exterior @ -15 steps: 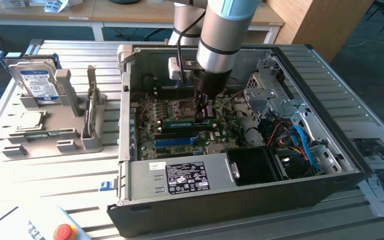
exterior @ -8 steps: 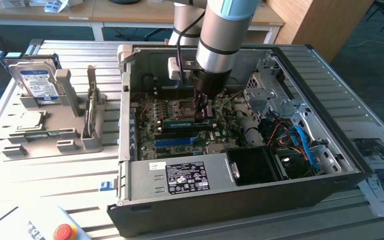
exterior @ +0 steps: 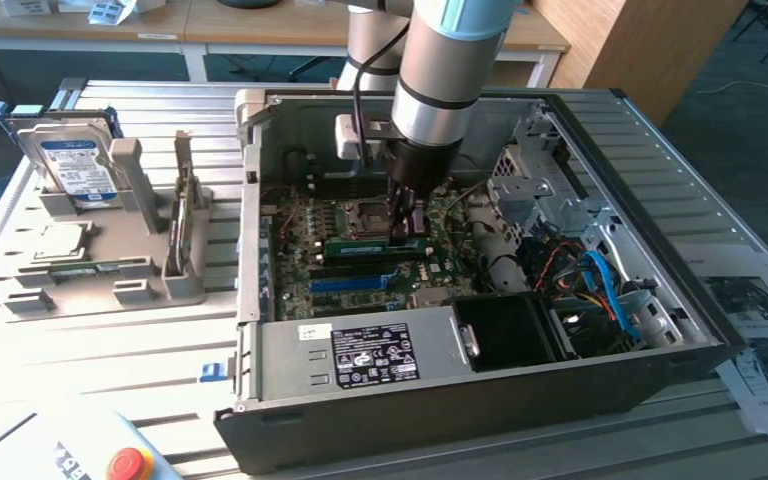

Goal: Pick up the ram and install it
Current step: 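Insert the ram into the slot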

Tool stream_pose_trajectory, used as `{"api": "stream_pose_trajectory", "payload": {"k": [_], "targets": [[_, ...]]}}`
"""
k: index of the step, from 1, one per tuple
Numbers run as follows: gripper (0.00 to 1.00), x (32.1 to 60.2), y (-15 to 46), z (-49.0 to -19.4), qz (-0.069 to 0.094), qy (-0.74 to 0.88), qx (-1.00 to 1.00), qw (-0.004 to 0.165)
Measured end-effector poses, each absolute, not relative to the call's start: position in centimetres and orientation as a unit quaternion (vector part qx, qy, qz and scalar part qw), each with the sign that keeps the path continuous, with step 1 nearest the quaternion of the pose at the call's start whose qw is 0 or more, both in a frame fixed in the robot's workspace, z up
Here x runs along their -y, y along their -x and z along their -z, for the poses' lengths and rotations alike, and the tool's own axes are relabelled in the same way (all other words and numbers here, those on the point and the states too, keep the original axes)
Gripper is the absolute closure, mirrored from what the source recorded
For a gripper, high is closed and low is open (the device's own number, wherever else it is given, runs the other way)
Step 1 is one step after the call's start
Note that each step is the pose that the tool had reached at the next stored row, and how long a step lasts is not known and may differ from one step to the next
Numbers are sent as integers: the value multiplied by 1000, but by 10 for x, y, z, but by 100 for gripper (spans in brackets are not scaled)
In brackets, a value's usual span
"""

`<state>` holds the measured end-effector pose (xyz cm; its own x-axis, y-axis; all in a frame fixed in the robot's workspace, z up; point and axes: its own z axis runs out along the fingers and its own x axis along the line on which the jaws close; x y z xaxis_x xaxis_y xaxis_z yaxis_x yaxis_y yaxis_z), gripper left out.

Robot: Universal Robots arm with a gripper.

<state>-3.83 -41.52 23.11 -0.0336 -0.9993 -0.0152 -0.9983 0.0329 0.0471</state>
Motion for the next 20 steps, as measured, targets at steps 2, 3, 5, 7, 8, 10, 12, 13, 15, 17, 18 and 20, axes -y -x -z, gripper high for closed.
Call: {"api": "stream_pose_trajectory", "payload": {"k": [2,3,5,7,8,10,12,13,15,17,18,20], "targets": [[88,415,38,-231,22,-696,718,11],[88,415,38,-231,22,-696,717,11],[88,415,38,-231,22,-697,716,11],[88,415,38,-231,22,-699,715,11],[88,415,38,-231,22,-699,715,11],[88,415,38,-231,22,-699,715,11],[88,415,38,-231,22,-699,715,11],[88,415,38,-231,22,-699,715,11],[88,415,37,-231,22,-699,714,11],[88,415,36,-231,22,-699,715,11],[88,415,36,-231,22,-699,715,11],[88,415,36,-231,22,-699,715,11]]}}
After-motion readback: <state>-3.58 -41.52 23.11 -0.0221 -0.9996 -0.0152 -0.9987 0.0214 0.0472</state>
